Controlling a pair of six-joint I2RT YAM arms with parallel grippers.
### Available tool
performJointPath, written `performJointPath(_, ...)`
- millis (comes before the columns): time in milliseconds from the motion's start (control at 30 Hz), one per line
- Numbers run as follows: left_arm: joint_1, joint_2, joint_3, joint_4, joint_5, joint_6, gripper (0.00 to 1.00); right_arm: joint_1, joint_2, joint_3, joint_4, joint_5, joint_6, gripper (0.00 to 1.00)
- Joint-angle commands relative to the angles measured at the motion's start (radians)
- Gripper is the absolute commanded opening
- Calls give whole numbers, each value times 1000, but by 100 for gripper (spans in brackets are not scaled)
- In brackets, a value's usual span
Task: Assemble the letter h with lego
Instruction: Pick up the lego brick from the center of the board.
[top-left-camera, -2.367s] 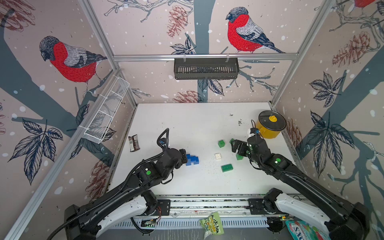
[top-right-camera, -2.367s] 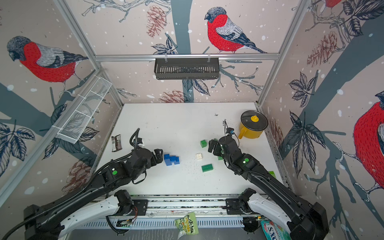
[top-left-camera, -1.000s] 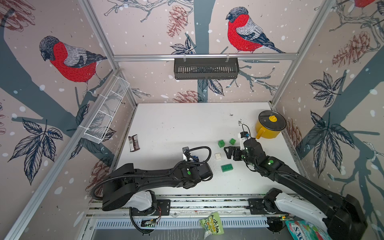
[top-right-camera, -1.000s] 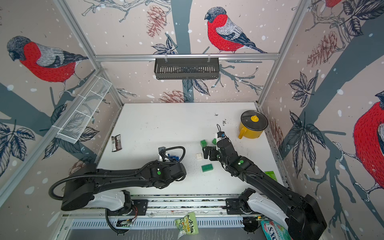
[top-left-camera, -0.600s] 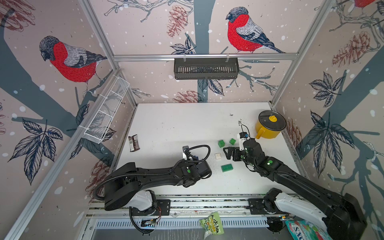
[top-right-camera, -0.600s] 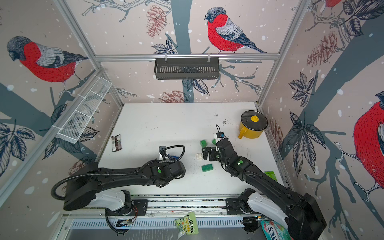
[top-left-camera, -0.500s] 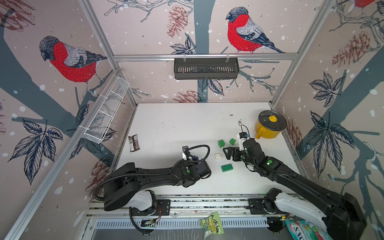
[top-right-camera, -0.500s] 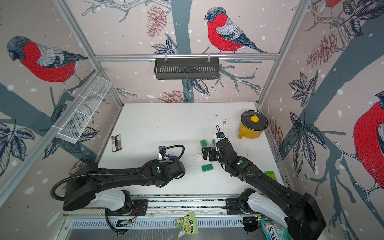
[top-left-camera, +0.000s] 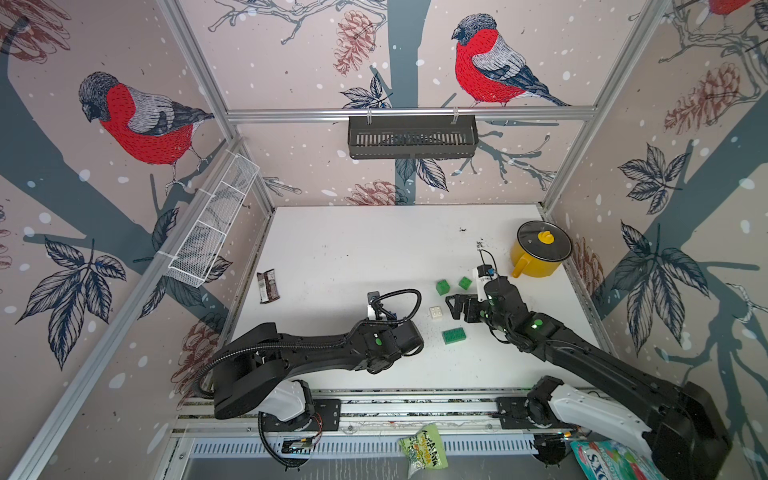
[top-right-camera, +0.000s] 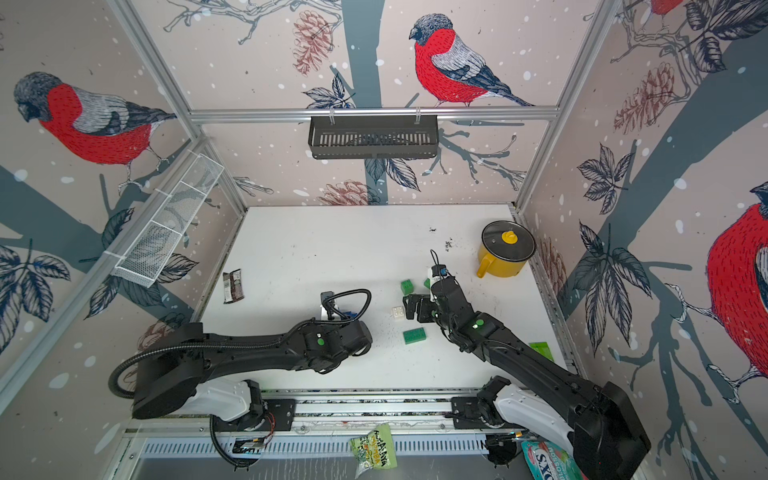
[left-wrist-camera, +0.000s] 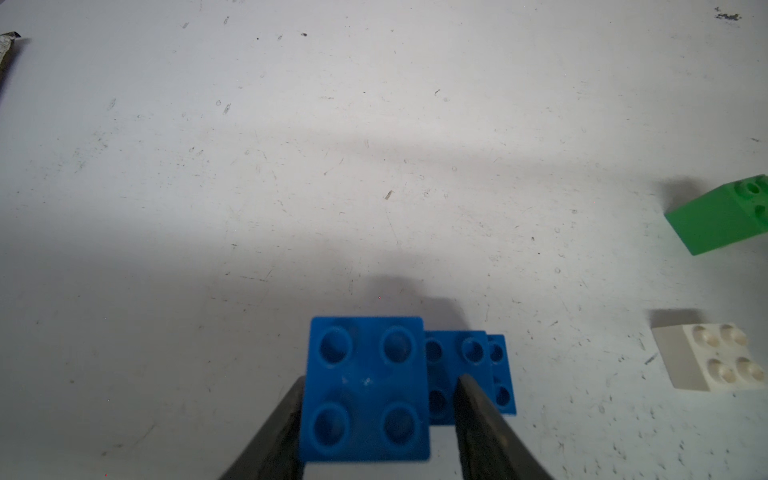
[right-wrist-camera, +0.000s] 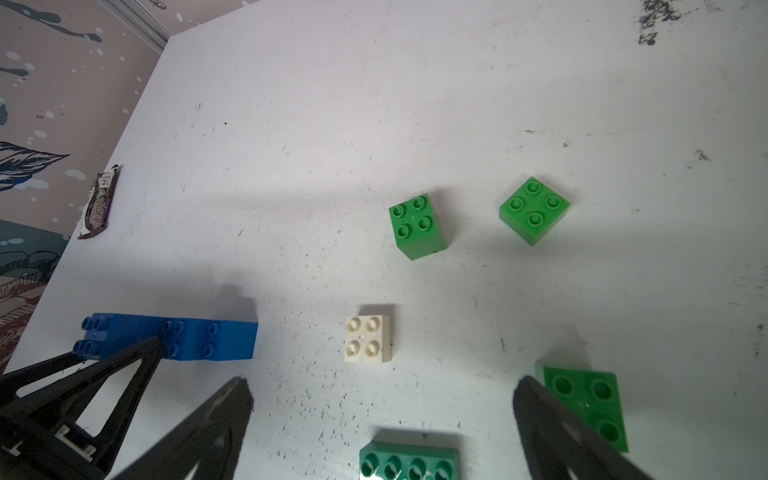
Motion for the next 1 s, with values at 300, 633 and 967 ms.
performJointPath(300, 20, 18, 7, 17, -26, 20, 51, 3, 7, 0, 18, 4, -15, 99)
performJointPath(633, 27, 12, 7, 15, -21, 28, 45, 3, 15, 0, 18, 6, -19, 100)
performJointPath(967, 27, 16, 9, 14, -15, 28, 42, 4, 29, 7, 19, 4, -22, 100)
